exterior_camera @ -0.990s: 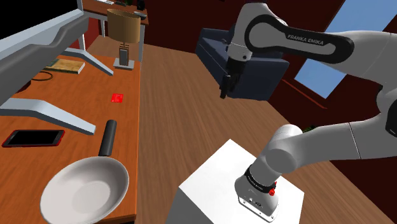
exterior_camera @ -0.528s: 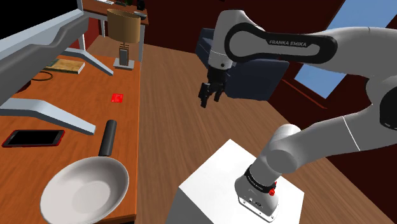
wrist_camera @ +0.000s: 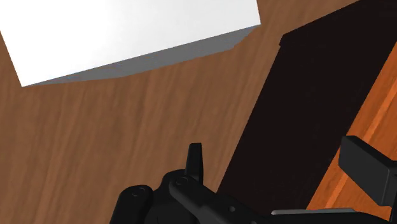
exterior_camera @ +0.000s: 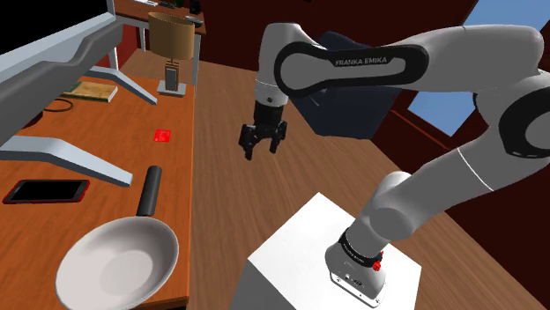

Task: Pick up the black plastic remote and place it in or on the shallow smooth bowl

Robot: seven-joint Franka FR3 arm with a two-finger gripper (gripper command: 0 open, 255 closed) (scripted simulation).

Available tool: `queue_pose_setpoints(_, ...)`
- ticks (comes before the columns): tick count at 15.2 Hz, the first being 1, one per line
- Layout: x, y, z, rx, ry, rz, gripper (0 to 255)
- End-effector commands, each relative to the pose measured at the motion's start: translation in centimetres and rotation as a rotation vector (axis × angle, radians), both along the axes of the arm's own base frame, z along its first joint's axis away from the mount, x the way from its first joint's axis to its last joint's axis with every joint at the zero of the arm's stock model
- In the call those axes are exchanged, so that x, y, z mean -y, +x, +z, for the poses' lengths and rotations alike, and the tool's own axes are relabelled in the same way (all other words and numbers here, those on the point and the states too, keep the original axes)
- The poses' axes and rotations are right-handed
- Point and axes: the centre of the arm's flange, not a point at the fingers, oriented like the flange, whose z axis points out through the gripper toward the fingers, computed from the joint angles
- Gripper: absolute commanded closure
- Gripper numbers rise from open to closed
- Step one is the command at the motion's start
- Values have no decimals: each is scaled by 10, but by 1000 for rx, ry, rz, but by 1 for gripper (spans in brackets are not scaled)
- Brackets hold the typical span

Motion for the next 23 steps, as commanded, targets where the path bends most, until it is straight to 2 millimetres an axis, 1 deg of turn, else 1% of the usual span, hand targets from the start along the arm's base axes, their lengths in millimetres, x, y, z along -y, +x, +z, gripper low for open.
queue_pose_setpoints(1,-23,12,-12,-7,6,-39,0)
queue_pose_setpoints(6,-72,45,-36,-22,19,-128,0)
queue_pose_setpoints(12,-126,91,-66,-40,34,-235,0)
queue_pose_setpoints(18,-176,141,-96,-58,49,-341,0)
queue_pose_setpoints(23,-214,186,-121,-73,61,-430,0)
